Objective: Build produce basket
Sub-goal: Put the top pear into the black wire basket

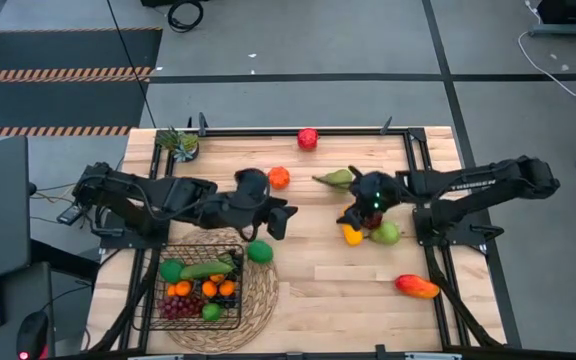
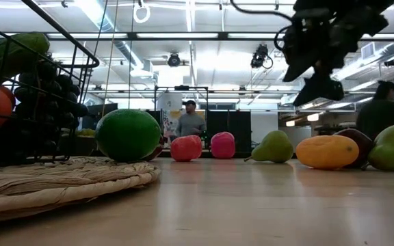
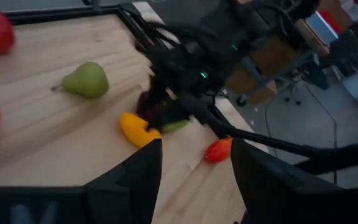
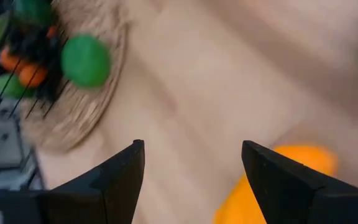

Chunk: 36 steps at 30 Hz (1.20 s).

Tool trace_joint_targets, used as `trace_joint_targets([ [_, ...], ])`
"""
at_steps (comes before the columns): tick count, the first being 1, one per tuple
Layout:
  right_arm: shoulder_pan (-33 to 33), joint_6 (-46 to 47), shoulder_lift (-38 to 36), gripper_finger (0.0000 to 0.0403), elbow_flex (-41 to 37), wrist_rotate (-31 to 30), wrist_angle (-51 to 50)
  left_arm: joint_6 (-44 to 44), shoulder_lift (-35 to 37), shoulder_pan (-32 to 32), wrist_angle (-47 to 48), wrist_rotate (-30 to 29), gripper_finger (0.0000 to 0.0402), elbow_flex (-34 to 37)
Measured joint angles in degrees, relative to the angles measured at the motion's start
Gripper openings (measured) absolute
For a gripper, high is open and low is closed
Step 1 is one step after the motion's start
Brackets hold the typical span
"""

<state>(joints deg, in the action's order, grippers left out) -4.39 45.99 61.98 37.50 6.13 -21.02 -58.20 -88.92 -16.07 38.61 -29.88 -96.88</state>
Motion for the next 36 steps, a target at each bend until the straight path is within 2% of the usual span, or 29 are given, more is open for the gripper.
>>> trace_joint_targets([
  [6, -4.69, -5.84, 0.01, 0.027, 0.88, 1.81, -2.58, 4.91, 0.0, 1.52, -1.39, 4.35, 0.0196, 0.0],
  [8, -5.14, -9.81, 0.75, 0.0266, 4.09, 1.31, -5.83, 6.48, 0.0, 1.73, -1.36, 4.65, 0.0193, 0.0],
  [11, -6.26, -17.67, 3.07, 0.0258, 11.97, -2.81, -12.11, 8.22, 0.0, 1.79, -1.35, 4.67, 0.0193, 0.0],
  [15, -8.77, -26.22, 9.37, 0.0249, 23.64, -8.24, -19.75, 9.41, 0.0, 2.16, -1.16, 4.68, 0.0194, 0.0],
  [19, -12.87, -32.24, 17.97, 0.0247, 31.6, -7.56, -26.35, 9.25, 0.0, 2.53, -1.05, 4.67, 0.0192, 0.0],
  [22, -16.0, -35.26, 24.89, 0.0248, 35.07, -4.79, -30.8, 7.68, 0.0, 2.53, -1.03, 4.67, 0.0193, 0.0],
  [27, -19.39, -41.8, 34.5, 0.0249, 39.57, -4.89, -37.06, 4.57, 0.0, 1.84, -1.06, 4.66, 0.0192, 0.0],
  [36, -22.1, -52.03, 43.83, 0.0249, 47.15, -5.07, -35.71, 1.78, 0.0, 1.04, -1.09, 4.69, 0.0187, 0.0],
])
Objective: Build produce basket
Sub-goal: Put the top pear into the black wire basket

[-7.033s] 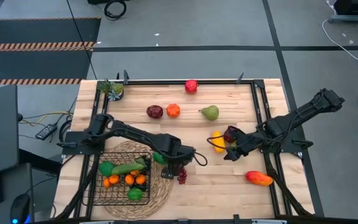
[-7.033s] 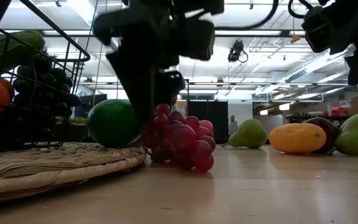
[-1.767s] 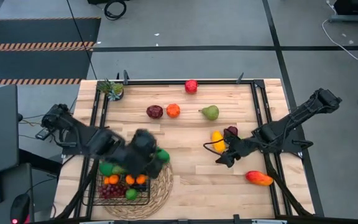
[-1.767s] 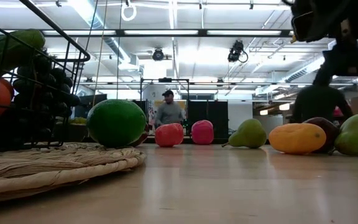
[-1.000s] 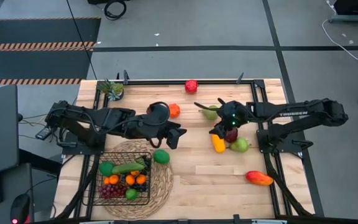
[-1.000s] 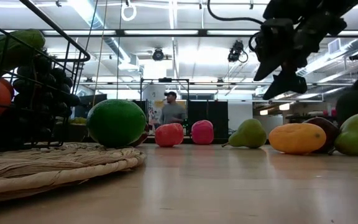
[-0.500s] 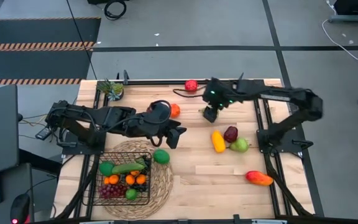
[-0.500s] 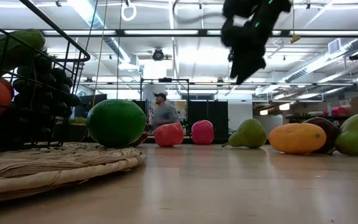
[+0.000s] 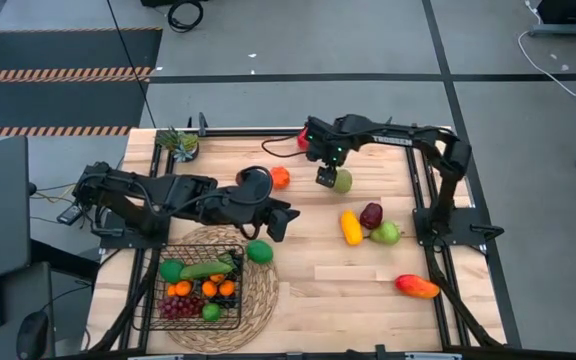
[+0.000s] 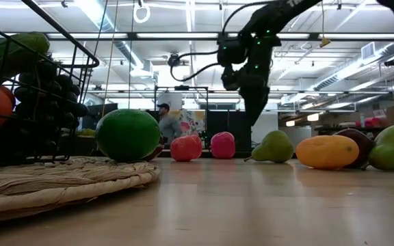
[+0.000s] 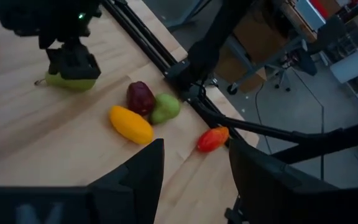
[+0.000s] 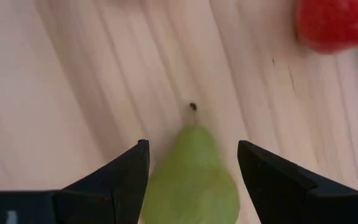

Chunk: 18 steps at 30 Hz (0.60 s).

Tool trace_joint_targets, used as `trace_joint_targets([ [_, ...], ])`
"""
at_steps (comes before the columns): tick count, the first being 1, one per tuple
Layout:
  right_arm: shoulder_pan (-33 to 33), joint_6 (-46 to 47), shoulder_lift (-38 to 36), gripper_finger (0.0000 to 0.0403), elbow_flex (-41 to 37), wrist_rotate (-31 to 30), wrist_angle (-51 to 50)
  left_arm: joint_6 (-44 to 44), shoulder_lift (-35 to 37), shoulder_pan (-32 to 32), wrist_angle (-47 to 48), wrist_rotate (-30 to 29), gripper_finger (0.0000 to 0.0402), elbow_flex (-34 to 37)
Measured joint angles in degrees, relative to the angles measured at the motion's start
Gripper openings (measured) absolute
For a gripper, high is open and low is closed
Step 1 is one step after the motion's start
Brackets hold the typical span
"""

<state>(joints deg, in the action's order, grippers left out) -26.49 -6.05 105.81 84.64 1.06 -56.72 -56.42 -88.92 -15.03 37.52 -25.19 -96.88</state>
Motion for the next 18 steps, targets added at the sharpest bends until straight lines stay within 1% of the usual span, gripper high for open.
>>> trace_joint_targets([
  [4, -0.61, -1.57, 3.34, 0.0249, 0.76, 0.02, 0.51, -1.2, 0.0, 0.02, 0.0, -0.02, 0.0187, 0.0],
  [10, -0.86, -2.74, 8.09, 0.0249, 0.76, 0.21, -2.47, -2.46, 0.0, 0.01, 0.0, -0.01, 0.0187, 0.0],
  [18, -1.09, -4.37, 11.53, 0.0249, 0.7, 0.26, -5.29, -2.49, 0.0, 0.11, 0.06, 0.0, 0.0187, 0.0],
])
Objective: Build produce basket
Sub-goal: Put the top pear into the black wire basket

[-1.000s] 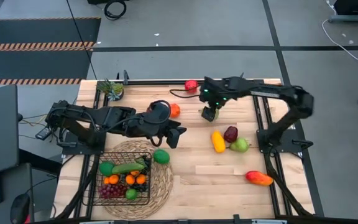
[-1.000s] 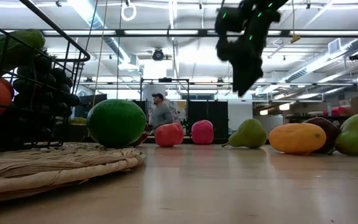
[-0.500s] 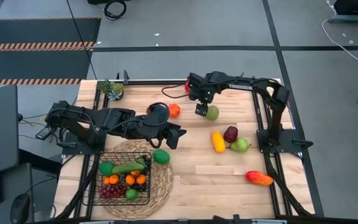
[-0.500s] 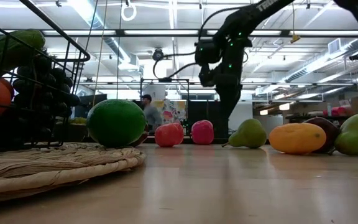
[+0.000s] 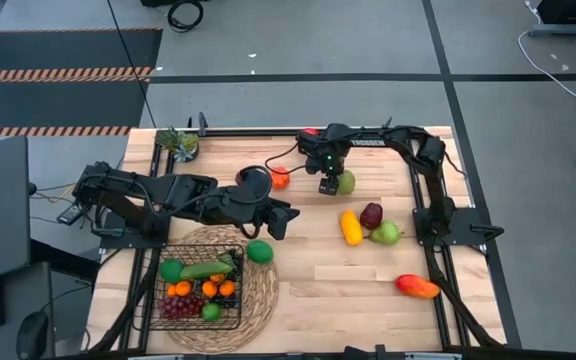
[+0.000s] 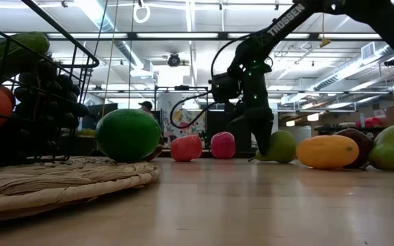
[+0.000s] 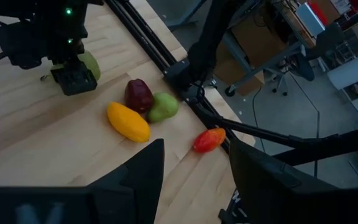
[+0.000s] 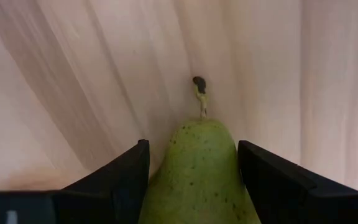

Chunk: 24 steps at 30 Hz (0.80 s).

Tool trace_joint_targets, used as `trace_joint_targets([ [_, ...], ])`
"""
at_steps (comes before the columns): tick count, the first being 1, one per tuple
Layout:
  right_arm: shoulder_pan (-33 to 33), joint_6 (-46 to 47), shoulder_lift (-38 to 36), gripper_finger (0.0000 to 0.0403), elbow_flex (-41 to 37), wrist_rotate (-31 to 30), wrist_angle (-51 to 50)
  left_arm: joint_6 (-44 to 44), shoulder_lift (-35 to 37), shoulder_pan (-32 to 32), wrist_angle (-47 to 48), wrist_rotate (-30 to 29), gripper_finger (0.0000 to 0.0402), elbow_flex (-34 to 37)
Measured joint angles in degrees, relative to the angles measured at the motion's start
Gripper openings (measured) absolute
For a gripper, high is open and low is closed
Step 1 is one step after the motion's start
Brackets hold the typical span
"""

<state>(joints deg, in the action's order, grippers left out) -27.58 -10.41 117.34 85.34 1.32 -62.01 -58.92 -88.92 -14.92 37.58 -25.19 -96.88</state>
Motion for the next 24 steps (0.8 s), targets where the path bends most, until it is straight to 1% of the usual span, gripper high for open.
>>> trace_joint_targets([
  [4, -0.32, -0.11, 0.62, 0.0245, 0.0, -0.03, -0.95, 0.0, 0.0, 0.02, 0.13, -0.04, 0.0187, 0.0],
  [7, -0.41, -0.14, 0.84, 0.0234, -0.02, -0.22, -2.09, -0.04, 0.0, 0.02, 0.33, -0.41, 0.0187, 0.0],
  [9, -0.41, -0.2, 0.83, 0.0221, -0.02, -0.28, -2.21, -0.04, 0.0, 0.02, 0.4, -0.47, 0.0187, 0.0],
  [15, -0.39, -0.25, 0.83, 0.0164, -0.02, -0.02, -3.99, 0.02, 0.0, 0.02, 0.59, -0.5, 0.0187, 0.0],
  [20, -0.13, -0.03, 0.53, 0.0163, -0.06, 2.9, -7.24, 1.21, 0.0, 0.01, 0.99, -0.51, 0.0187, 0.0],
  [24, 0.31, 1.69, -2.76, 0.0163, -0.08, 6.96, -8.86, 3.0, 0.0, 0.0, 1.79, -0.48, 0.0187, 0.0],
])
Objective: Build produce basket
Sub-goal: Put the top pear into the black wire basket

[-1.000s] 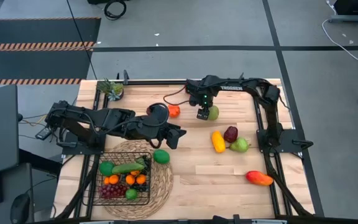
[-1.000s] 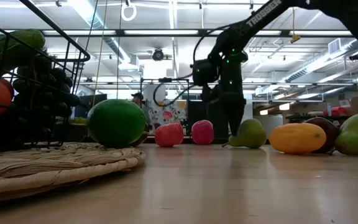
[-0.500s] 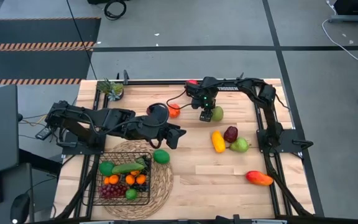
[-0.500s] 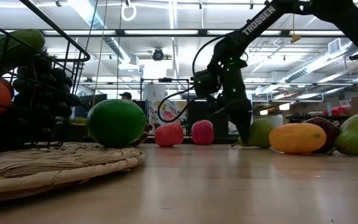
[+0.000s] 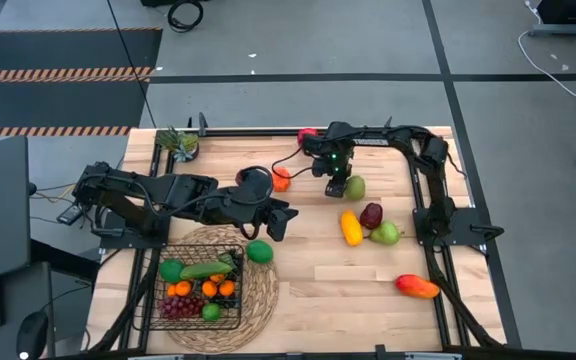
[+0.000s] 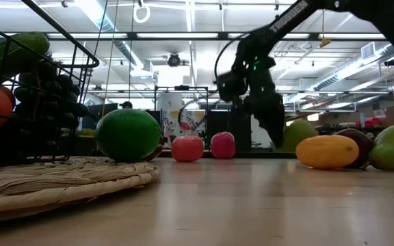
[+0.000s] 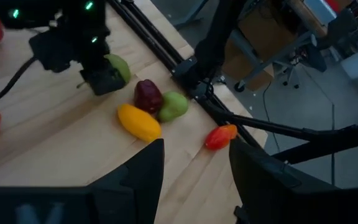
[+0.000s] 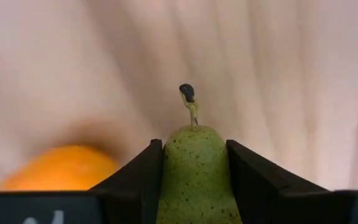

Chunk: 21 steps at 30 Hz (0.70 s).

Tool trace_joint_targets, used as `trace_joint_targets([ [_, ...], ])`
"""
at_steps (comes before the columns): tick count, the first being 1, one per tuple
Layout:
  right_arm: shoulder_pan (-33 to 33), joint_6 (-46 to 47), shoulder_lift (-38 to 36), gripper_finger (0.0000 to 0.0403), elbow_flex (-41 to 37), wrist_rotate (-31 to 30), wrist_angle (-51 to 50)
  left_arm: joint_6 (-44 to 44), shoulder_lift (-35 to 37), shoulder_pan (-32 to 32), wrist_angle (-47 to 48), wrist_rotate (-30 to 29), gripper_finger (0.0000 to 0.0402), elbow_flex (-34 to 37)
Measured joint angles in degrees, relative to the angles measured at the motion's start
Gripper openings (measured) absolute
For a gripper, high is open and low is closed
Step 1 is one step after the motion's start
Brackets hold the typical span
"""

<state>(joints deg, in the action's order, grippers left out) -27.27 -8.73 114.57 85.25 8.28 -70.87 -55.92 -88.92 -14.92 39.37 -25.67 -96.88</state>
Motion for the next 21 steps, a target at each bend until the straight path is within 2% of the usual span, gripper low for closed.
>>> trace_joint_targets([
  [4, 1.14, 5.81, -6.89, 0.0163, 0.0, 9.07, 3.85, 2.01, 0.08, 0.0, 2.87, 2.13, 0.0187, -0.02],
  [7, 2.81, 11.91, -12.83, 0.0163, 0.0, 12.78, 9.65, 2.6, 0.35, 0.29, 5.97, 4.05, 0.0187, -0.02],
  [14, 8.97, 24.67, -24.71, 0.0163, 0.02, 15.18, 23.62, 4.92, 0.59, 1.06, 8.92, 4.52, 0.0187, -0.07],
  [21, 18.77, 28.3, -29.16, 0.0163, 0.04, 13.99, 28.86, 9.0, 0.59, 2.47, 8.74, 4.53, 0.0186, -0.07],
])
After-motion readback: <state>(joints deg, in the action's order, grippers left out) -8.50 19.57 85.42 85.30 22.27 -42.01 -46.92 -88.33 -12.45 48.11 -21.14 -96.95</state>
